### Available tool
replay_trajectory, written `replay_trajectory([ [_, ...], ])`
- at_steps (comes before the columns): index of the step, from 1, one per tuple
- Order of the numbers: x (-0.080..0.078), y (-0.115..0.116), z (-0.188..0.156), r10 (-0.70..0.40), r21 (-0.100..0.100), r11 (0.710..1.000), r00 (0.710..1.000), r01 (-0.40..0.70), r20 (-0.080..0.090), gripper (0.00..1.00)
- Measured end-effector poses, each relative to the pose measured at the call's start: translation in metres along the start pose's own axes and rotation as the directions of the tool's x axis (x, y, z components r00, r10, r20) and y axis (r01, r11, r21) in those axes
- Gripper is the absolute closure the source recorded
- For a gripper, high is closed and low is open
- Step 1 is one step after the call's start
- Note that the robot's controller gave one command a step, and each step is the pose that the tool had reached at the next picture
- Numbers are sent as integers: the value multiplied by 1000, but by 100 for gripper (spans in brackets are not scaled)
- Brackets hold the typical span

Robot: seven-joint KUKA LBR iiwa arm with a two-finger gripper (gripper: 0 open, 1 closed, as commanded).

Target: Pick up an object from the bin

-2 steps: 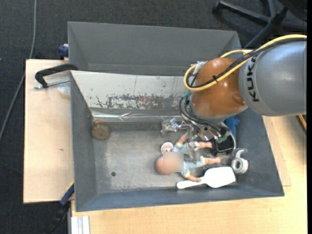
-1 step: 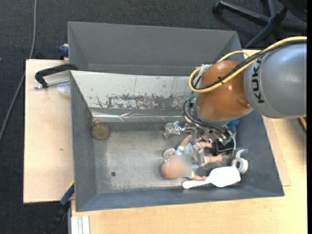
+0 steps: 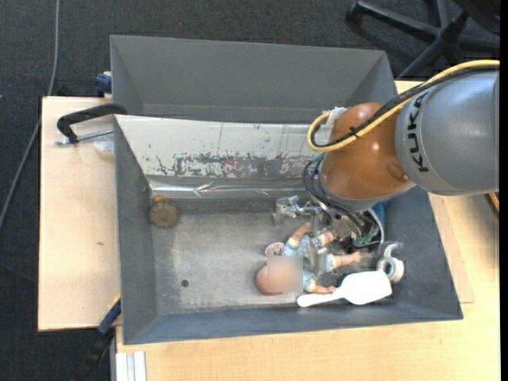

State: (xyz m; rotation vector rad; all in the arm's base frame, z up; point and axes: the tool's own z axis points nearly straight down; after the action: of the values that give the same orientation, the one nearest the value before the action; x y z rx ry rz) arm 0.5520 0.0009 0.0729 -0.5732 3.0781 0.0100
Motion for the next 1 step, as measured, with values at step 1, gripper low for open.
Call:
replay_trajectory([
  [1, 45, -21, 0, -291, -2, 957, 957, 291, 9, 100],
])
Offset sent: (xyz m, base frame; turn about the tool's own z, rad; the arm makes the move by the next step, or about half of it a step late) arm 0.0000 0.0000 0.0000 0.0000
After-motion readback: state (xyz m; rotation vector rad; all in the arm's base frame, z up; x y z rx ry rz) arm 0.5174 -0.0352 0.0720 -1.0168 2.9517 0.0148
